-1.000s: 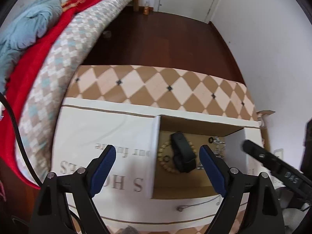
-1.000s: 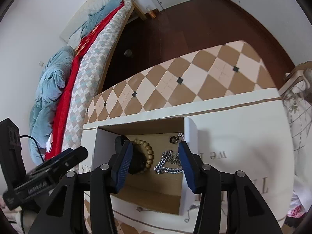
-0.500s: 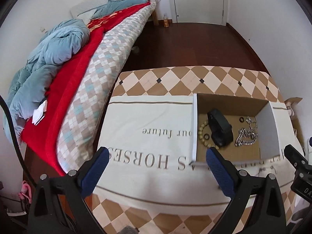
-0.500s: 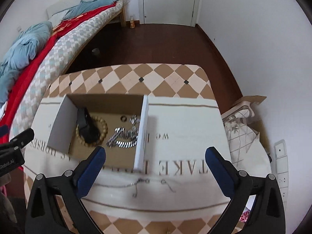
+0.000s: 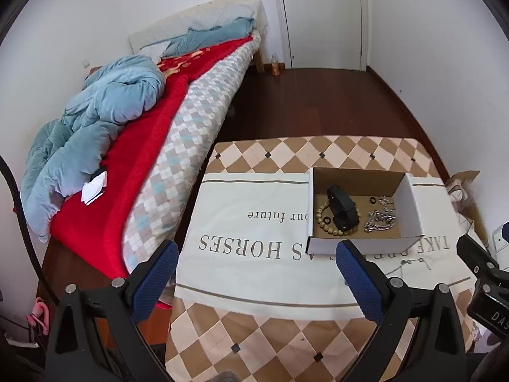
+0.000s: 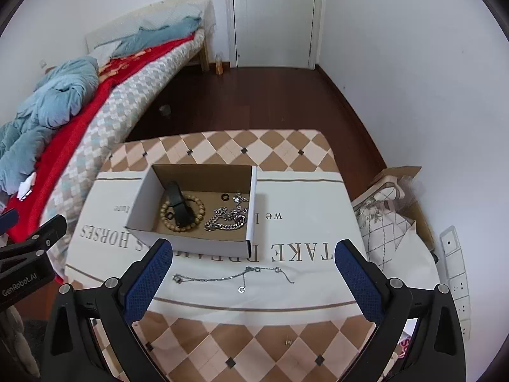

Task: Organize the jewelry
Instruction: 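Withdraw both open grippers up from the white box, then grasp the small gold earring with the right gripper while the left gripper grasps the silver chain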

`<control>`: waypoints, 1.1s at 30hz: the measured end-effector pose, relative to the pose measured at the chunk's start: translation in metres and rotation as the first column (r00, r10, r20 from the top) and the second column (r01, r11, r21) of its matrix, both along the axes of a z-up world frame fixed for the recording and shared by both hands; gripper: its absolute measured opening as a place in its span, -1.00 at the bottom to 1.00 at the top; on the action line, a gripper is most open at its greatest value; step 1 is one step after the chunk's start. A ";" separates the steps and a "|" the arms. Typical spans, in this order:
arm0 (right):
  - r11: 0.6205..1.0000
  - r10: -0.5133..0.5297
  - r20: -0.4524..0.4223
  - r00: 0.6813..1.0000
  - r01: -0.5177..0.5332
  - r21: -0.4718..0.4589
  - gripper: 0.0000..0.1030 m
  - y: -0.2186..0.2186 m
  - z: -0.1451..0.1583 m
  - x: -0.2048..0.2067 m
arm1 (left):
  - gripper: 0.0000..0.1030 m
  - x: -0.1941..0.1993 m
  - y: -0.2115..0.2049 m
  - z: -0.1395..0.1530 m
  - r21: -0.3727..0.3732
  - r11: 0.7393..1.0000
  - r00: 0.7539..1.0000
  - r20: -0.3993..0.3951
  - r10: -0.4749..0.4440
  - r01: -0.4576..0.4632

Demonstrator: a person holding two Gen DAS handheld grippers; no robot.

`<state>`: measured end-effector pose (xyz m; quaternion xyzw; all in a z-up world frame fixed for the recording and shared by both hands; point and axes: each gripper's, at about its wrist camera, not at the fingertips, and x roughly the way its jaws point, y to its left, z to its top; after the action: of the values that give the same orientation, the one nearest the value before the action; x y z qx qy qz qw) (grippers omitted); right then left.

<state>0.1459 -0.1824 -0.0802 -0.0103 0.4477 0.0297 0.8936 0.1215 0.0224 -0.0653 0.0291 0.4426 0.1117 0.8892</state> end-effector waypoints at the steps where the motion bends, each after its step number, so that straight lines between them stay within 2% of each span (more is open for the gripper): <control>1: 1.000 0.000 0.008 1.000 0.000 0.003 1.00 0.000 0.005 -0.005 | 0.96 -0.004 0.000 0.003 -0.002 1.000 1.000 0.006 -0.003 0.003; 8: 1.000 -0.002 0.056 0.998 0.001 0.029 1.00 -0.002 0.032 -0.032 | 0.96 -0.032 -0.004 0.022 -0.022 1.000 0.999 0.037 -0.022 0.023; 11: 0.995 0.006 0.058 0.998 -0.012 0.097 1.00 -0.010 0.037 -0.039 | 0.96 -0.039 -0.004 0.024 -0.042 0.999 0.999 0.034 -0.017 0.019; 13: 0.992 -0.017 0.042 0.999 0.012 0.129 1.00 -0.022 0.032 -0.043 | 0.96 -0.041 -0.007 0.021 -0.014 1.000 0.999 0.038 -0.009 0.010; 17: 0.984 -0.109 -0.029 0.994 0.112 0.135 0.92 -0.058 -0.004 -0.049 | 0.97 -0.040 -0.014 0.000 0.084 0.996 1.000 0.030 0.001 -0.004; 19: 0.978 -0.146 -0.103 0.984 0.159 0.133 0.35 -0.075 -0.036 -0.051 | 0.97 -0.036 -0.018 -0.016 0.127 0.992 1.000 0.013 0.007 -0.009; 20: 0.976 -0.151 -0.145 0.978 0.171 0.132 0.28 -0.080 -0.054 -0.052 | 0.96 -0.033 -0.019 -0.025 0.136 0.991 1.000 -0.004 0.009 -0.008; 25: 0.971 -0.160 -0.262 0.952 0.200 0.134 0.24 -0.089 -0.127 -0.057 | 0.97 -0.019 -0.028 -0.070 0.175 0.984 0.994 -0.107 0.001 0.018; 29: 0.972 -0.158 -0.290 0.944 0.200 0.123 0.11 -0.085 -0.158 -0.054 | 0.97 -0.014 -0.036 -0.091 0.174 0.984 0.988 -0.157 -0.009 0.037; 32: 0.983 -0.124 -0.265 0.956 0.156 0.101 -0.10 -0.072 -0.164 -0.051 | 0.97 -0.009 -0.044 -0.102 0.179 0.982 0.983 -0.180 -0.021 0.054; 33: 0.986 -0.120 -0.253 0.960 0.145 0.081 -0.25 -0.069 -0.163 -0.053 | 0.97 -0.007 -0.047 -0.105 0.178 0.982 0.982 -0.189 -0.028 0.062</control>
<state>0.0929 -0.2512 -0.2430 0.0676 0.5533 -0.0071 0.8302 0.1144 -0.0247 -0.1702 0.1310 0.5107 0.1285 0.8399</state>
